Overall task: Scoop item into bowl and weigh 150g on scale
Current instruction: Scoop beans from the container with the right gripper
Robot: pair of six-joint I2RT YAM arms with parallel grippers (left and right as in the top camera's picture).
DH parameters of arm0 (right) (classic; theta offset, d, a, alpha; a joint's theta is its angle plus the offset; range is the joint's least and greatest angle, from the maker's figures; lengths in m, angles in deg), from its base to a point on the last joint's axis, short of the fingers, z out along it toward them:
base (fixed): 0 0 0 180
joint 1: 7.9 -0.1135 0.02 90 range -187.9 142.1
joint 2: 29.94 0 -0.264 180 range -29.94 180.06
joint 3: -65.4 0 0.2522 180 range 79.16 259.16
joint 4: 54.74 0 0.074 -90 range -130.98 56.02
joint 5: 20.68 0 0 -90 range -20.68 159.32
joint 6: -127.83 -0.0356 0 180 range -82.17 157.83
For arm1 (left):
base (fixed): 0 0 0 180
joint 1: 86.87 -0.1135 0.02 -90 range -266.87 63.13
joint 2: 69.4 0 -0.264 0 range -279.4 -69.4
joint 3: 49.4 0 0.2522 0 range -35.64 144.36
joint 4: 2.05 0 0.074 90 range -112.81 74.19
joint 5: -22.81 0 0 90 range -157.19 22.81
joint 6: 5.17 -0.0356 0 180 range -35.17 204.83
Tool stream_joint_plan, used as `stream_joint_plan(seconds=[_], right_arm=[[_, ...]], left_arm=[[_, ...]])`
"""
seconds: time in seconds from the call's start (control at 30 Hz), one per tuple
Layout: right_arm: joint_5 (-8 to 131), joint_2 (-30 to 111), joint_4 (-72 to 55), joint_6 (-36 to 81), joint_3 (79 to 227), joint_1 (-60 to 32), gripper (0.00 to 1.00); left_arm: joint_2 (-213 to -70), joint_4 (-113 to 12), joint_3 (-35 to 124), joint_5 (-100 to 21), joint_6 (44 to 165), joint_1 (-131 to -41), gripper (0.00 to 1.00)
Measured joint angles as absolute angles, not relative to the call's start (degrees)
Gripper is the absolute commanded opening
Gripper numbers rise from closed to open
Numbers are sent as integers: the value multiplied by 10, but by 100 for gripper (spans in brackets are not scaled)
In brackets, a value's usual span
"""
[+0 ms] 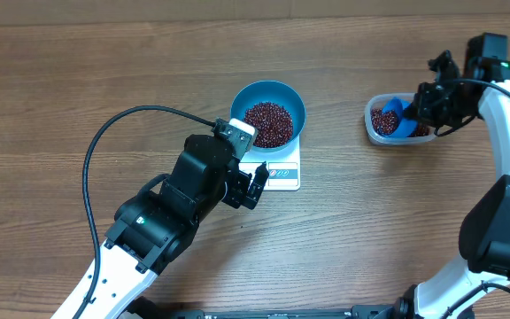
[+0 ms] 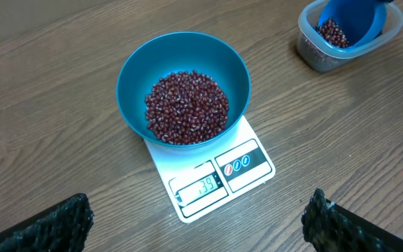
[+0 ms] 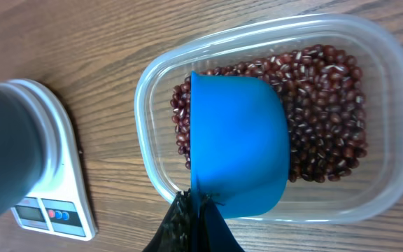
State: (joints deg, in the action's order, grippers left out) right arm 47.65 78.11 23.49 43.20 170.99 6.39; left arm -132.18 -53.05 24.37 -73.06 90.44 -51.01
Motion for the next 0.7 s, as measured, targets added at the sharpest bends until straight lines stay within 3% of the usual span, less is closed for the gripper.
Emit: stream_joint_plan(seconds=[0.7], right_arm=[[377,781,276,450,1730,117,4]], left_arm=[[-1322,-522,244,-731,904,-510,100]])
